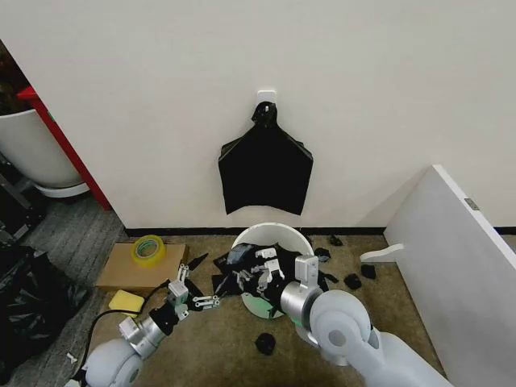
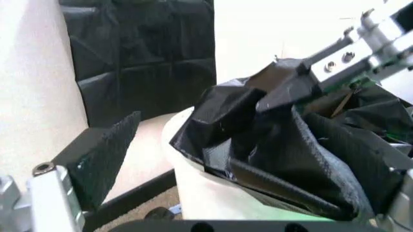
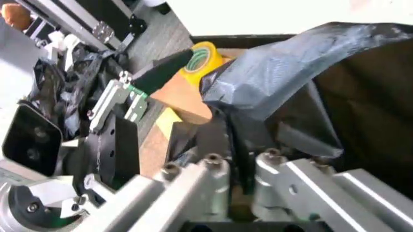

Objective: Place the garbage bag over the trash bin.

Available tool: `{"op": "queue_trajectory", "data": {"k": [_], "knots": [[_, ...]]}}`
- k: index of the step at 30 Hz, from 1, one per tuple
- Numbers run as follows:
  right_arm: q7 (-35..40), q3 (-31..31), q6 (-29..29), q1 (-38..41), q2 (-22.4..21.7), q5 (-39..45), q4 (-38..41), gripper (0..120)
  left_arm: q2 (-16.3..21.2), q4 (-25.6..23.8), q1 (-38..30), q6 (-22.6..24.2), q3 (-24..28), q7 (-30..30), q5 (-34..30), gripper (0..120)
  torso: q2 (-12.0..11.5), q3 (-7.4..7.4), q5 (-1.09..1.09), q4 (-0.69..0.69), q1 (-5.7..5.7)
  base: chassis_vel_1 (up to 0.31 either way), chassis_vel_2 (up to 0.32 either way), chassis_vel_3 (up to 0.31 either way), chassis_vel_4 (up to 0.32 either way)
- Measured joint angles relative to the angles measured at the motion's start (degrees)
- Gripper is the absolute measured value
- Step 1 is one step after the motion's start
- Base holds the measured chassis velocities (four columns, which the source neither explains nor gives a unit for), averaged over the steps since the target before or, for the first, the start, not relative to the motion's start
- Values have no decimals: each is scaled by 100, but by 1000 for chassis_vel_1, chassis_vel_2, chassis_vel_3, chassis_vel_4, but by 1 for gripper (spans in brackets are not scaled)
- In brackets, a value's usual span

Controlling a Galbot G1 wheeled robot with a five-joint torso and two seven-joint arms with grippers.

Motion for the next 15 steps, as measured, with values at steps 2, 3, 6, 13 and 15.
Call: {"op": "queue_trajectory", "data": {"k": [2,3,6,13,15], "knots": [[-2,-51,-19,59,34,2,-47,0,0,-11,9,-7,-14,-2,6,100,0,0,0,0,0,0,0,0,0],[-1,-74,-20,92,49,9,-68,0,-1,-13,16,-12,-18,-3,12,100,0,0,0,0,0,0,0,0,0],[2,-125,-8,160,89,20,-114,0,-7,-18,27,-23,-20,-3,42,100,0,0,0,0,0,0,0,0,0],[115,-267,160,456,326,25,-317,0,-46,-26,34,-95,17,-3,211,100,0,0,0,1,0,0,0,0,0],[103,-257,185,479,324,-59,-318,1,-46,-58,52,-110,-4,-24,213,100,0,0,0,1,0,0,0,0,0]]}}
